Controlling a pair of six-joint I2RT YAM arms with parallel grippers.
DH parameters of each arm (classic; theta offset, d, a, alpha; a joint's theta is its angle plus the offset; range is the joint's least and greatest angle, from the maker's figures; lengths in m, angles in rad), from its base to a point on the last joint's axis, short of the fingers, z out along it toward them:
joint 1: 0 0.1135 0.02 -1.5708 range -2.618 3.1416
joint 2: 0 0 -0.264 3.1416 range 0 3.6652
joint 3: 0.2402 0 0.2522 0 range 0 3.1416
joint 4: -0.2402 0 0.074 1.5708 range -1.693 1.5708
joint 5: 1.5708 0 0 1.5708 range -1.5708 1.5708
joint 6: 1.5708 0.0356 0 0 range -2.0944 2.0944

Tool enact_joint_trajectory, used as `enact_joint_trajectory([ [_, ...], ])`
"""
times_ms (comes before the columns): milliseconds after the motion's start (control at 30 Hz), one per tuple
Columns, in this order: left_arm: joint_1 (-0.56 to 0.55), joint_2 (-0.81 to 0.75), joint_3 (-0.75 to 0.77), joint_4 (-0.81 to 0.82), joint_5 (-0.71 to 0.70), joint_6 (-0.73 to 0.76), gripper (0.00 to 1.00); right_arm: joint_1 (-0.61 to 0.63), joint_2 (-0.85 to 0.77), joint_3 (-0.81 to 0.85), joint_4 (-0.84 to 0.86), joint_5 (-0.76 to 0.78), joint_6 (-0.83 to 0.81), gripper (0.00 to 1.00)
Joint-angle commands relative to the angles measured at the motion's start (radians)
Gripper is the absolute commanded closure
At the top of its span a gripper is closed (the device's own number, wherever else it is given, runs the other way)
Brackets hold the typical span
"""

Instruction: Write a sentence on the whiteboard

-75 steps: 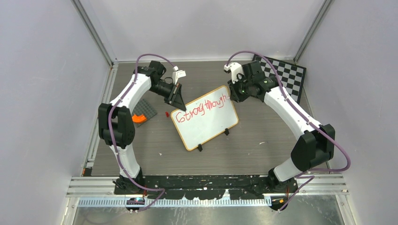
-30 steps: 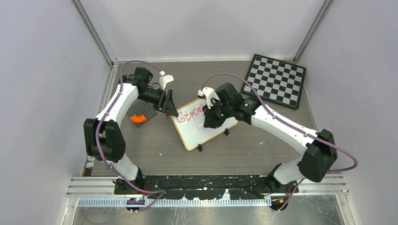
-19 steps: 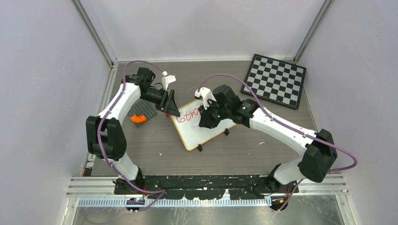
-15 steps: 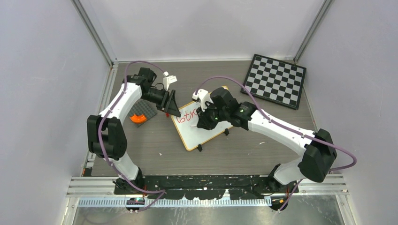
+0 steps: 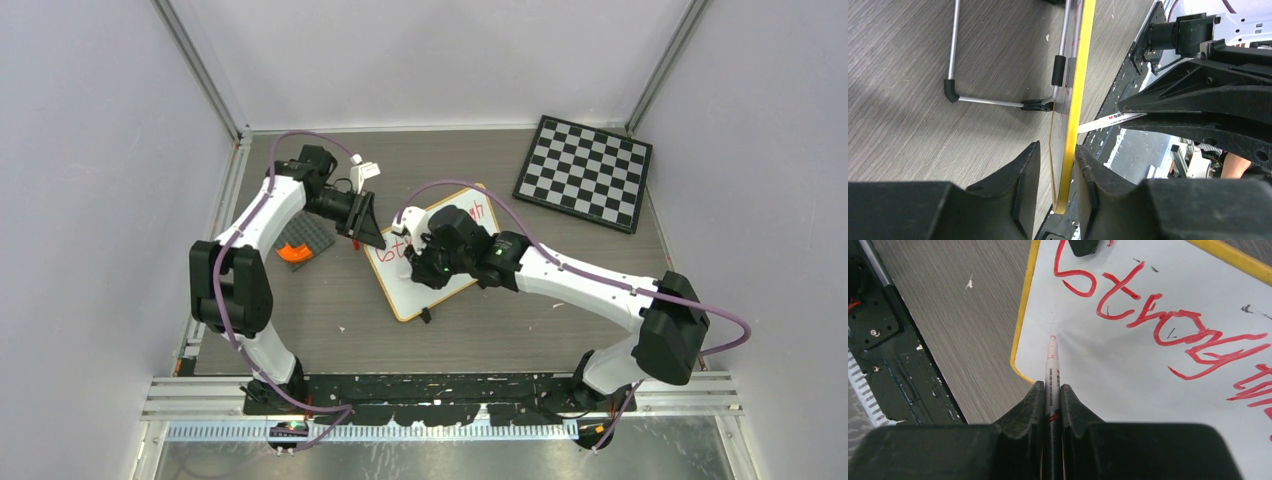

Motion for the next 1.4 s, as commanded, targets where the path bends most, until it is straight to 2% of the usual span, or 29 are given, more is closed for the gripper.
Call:
enact_joint_trajectory([
  [0, -0.005, 0.007, 0.008, 0.034, 0.023, -0.009, 0.71, 0.024, -0.027, -0.021, 0.03, 0.082, -0.021, 1.0],
  [267, -0.004, 0.016, -0.011, 0.058, 0.021, -0.036, 0.92, 0.075, -0.06, -0.052, 0.04, 0.14, -0.022, 1.0],
  [400, -0.004, 0.015, -0.011, 0.059, 0.014, -0.043, 1.0, 0.086, -0.065, -0.068, 0.059, 0.186, -0.031, 1.0],
  [933, -0.004, 0.006, -0.023, 0.067, 0.007, -0.038, 1.0, 0.092, -0.101, -0.077, 0.029, 0.264, -0.068, 1.0],
  [1367, -0.005, 0.004, -0.02, 0.069, 0.009, -0.039, 1.0, 0.094, -0.029, -0.044, 0.073, 0.277, -0.085, 1.0],
])
